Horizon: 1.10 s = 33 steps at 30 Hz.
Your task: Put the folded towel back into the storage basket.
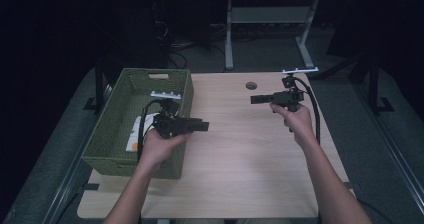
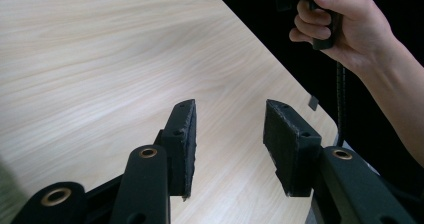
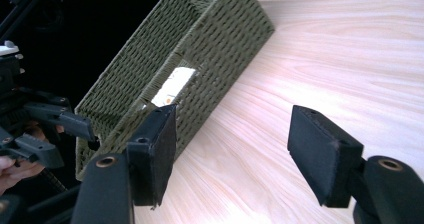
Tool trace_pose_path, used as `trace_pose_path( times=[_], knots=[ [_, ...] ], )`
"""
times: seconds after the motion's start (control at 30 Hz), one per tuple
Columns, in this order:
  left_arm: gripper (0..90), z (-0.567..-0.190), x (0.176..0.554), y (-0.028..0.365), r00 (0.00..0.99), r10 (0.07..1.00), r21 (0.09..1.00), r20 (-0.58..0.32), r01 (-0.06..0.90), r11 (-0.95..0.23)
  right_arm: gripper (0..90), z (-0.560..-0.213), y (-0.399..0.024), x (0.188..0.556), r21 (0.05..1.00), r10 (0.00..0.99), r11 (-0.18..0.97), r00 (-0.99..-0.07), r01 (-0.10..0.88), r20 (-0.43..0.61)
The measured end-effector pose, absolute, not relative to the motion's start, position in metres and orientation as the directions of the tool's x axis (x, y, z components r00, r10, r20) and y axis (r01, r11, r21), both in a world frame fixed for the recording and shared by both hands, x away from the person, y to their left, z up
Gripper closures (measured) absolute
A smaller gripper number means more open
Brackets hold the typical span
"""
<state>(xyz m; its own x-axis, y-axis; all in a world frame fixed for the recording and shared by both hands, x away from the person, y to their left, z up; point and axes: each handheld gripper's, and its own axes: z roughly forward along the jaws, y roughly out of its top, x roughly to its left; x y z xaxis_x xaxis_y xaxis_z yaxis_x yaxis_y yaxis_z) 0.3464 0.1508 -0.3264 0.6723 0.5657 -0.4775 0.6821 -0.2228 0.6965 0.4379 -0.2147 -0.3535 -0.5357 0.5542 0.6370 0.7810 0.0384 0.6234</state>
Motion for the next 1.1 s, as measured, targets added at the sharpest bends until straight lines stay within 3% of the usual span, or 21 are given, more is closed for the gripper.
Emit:
trace_pose_path(
  times=[0.67, 1.1],
  knots=[
    [53.1, -0.35, 0.344, 0.075, 0.719, 0.484, 0.677, -0.499, 0.672, -0.3, 34.0, -0.377, -0.281, 0.411, 0.599, 0.589, -0.052, -0.46, 0.799, 0.664],
    [51.2, -0.368, 0.339, 0.045, 0.73, 0.446, 0.657, -0.517, 0.673, -0.34, 31.8, -0.391, -0.312, 0.397, 0.59, 0.604, -0.075, -0.434, 0.804, 0.668]
  ],
)
